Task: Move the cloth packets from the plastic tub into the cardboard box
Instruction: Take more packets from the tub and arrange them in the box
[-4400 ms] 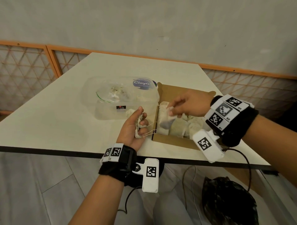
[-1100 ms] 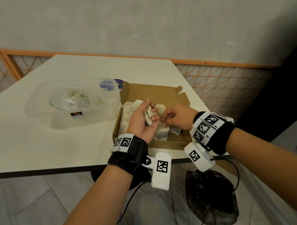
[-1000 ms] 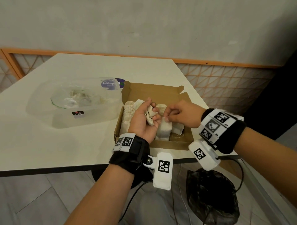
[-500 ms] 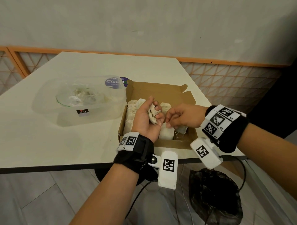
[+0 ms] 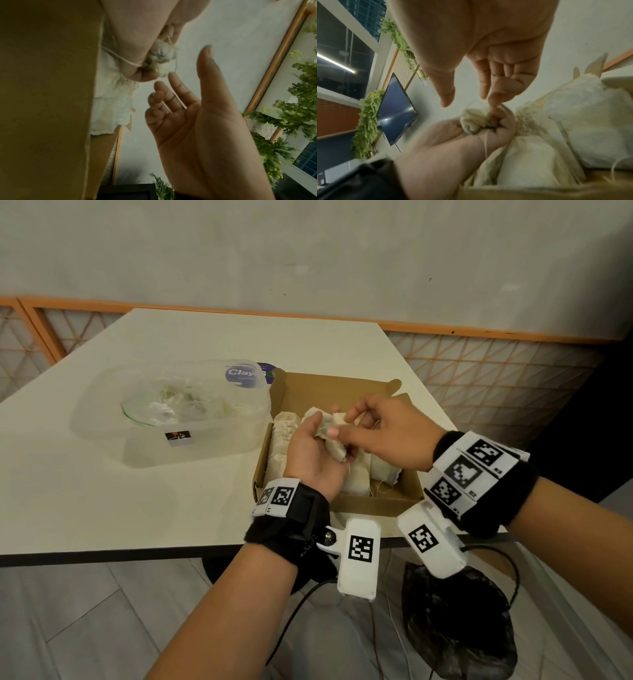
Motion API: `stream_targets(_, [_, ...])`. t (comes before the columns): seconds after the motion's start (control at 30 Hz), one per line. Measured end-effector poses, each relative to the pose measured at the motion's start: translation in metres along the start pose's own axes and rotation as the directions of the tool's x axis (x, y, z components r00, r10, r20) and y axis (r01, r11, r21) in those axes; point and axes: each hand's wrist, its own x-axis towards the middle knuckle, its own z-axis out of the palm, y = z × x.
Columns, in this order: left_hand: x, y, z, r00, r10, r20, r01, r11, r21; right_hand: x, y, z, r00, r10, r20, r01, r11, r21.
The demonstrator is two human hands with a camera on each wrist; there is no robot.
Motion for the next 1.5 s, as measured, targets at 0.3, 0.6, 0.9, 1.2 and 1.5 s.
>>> stream_targets(0.3, [-0.002,-0.001,0.005,0.998,-0.063,-0.001,0.063,0.998,0.022,0.019,0.011,-0.009,0.984,0.177,0.004,-0.158,0.866,0.474])
stream_targets(0.6, [0.004,-0.009,0.008,0.998,0.047,-0.041,-0.03,0.939,0.343,0.021,0.011,-0.014,0.985,0.16,-0.064,-0.096,0.815,0.572])
stream_targets(0.9, [0.006,-0.024,0.012,0.922,0.387,-0.017,-0.235,0.595,0.769,0.021,0.008,-0.012,0.985,0.114,-0.128,-0.08,0.967,0.242])
stream_targets(1.2, [0.0,-0.016,0.017,0.934,0.351,0.068,-0.216,0.403,0.889,0.025,0.017,-0.022,0.999,0.027,0.022,-0.03,0.979,0.201])
stream_targets(1.5, [-0.008,0.035,-0.005,0.93,0.358,-0.083,-0.237,0.757,0.609,0.031,0.016,-0.032,0.993,0.012,-0.116,-0.022,0.996,-0.083])
